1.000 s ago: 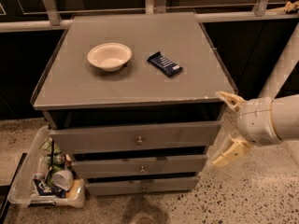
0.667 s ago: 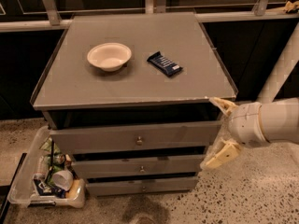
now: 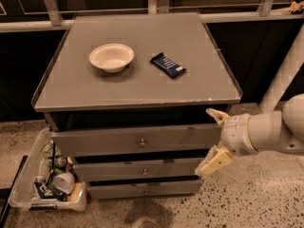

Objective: Open top drawer

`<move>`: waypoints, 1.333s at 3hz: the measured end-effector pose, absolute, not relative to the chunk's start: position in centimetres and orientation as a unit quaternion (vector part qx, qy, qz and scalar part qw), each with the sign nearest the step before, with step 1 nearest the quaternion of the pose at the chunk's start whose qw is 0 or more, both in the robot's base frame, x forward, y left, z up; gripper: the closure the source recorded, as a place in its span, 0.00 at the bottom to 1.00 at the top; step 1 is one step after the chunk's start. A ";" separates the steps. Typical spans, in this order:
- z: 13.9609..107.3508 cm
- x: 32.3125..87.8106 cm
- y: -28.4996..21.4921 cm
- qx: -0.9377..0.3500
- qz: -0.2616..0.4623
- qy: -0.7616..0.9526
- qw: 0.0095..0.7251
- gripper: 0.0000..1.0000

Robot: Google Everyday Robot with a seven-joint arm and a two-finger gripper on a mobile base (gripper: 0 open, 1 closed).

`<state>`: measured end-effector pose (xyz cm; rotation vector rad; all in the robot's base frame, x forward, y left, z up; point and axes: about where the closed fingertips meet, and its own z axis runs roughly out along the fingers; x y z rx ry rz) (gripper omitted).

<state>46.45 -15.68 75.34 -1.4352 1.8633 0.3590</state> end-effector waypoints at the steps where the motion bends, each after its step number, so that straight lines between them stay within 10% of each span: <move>1: 73.3 48.0 -14.8 -0.565 0.136 0.715 0.389 0.00; 4: 68.6 50.9 -14.2 -0.614 0.106 0.663 0.415 0.00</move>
Offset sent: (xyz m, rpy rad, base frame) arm 0.0483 0.0168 -0.0621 -0.0118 -0.1640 0.0915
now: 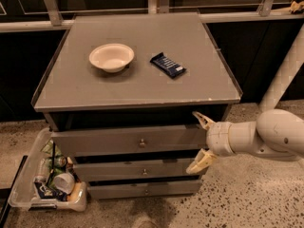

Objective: Open top drawer

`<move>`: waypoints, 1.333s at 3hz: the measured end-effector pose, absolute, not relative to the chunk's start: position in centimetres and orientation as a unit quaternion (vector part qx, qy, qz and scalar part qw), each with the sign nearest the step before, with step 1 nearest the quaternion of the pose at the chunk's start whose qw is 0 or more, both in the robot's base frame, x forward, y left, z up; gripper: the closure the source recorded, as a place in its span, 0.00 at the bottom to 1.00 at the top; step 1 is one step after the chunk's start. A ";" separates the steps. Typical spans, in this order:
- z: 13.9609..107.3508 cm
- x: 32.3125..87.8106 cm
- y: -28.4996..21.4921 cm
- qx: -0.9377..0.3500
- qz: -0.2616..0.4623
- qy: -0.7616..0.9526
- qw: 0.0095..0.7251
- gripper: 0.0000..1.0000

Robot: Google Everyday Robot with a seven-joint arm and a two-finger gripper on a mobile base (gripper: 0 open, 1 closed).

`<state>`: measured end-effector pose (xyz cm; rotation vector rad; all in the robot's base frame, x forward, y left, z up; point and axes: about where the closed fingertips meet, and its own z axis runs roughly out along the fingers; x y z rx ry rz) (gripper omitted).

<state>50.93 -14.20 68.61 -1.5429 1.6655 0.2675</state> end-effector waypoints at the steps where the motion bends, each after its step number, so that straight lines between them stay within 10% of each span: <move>1: 68.4 52.8 -14.5 -0.630 0.103 0.647 0.418 0.00; 4: 67.1 55.6 -13.4 -0.646 0.123 0.630 0.413 0.00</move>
Offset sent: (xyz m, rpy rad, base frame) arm 0.0762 -0.0086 0.0081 -0.0356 -0.0801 0.1165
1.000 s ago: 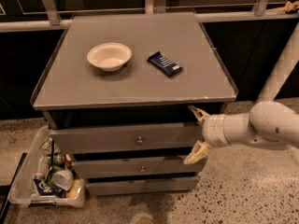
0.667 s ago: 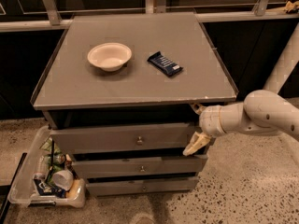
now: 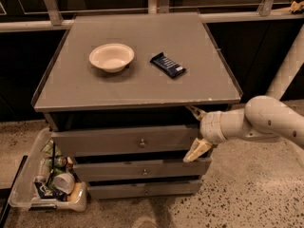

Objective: Open top drawer

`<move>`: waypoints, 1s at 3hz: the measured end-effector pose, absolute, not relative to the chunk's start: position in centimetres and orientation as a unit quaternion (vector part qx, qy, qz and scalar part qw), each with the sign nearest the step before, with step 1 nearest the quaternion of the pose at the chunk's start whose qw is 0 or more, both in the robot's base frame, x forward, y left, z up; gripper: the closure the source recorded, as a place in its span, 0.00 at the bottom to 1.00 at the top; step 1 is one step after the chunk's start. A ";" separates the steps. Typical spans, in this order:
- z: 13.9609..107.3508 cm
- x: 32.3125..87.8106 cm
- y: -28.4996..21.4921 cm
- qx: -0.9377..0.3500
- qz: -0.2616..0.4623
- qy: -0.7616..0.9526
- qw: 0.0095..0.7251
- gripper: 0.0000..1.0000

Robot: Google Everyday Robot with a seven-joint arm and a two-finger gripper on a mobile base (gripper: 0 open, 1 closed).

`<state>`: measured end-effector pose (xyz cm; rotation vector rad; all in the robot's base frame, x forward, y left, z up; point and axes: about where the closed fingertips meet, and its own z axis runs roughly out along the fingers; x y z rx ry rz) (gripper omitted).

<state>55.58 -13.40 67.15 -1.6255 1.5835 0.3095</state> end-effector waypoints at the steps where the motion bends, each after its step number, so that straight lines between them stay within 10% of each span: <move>1: 65.3 53.7 -12.5 -0.631 0.149 0.645 0.405 0.00; 3: 63.8 56.9 -13.4 -0.625 0.152 0.657 0.393 0.00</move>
Offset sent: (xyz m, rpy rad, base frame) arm -0.0263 0.0073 -0.0245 0.0446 0.0831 -0.0331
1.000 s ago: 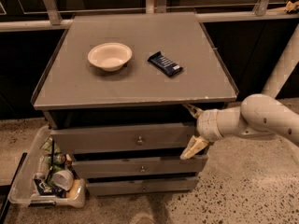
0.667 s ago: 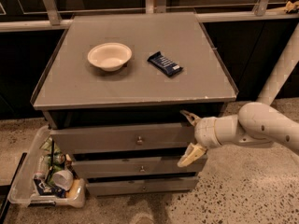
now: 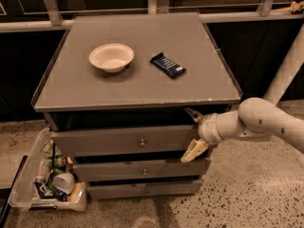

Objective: Open top drawer

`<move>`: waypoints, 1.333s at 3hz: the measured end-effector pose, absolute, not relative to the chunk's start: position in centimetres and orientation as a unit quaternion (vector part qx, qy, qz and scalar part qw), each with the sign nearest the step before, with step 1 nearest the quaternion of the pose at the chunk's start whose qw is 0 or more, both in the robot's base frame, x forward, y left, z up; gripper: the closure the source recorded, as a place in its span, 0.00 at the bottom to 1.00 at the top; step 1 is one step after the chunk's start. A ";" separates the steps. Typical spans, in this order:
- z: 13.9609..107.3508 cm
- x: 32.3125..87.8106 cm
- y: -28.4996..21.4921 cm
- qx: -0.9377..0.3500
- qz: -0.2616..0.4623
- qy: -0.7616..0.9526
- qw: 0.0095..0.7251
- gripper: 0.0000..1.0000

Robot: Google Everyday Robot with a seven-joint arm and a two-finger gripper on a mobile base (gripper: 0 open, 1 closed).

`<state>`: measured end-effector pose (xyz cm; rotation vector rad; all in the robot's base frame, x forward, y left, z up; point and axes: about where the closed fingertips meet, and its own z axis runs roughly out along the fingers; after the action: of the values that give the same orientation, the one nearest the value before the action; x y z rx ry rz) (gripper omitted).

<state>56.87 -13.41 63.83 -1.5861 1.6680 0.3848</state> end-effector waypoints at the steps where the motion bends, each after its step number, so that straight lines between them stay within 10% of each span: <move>1: 63.8 56.9 -13.4 -0.625 0.152 0.658 0.393 0.00; 4: 64.4 57.3 -13.4 -0.625 0.152 0.658 0.393 0.64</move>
Offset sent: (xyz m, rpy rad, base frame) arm 0.0007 -0.0002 -0.0005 -0.0003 0.0009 -0.0007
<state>57.30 -13.43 64.41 -1.5858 1.6693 0.3851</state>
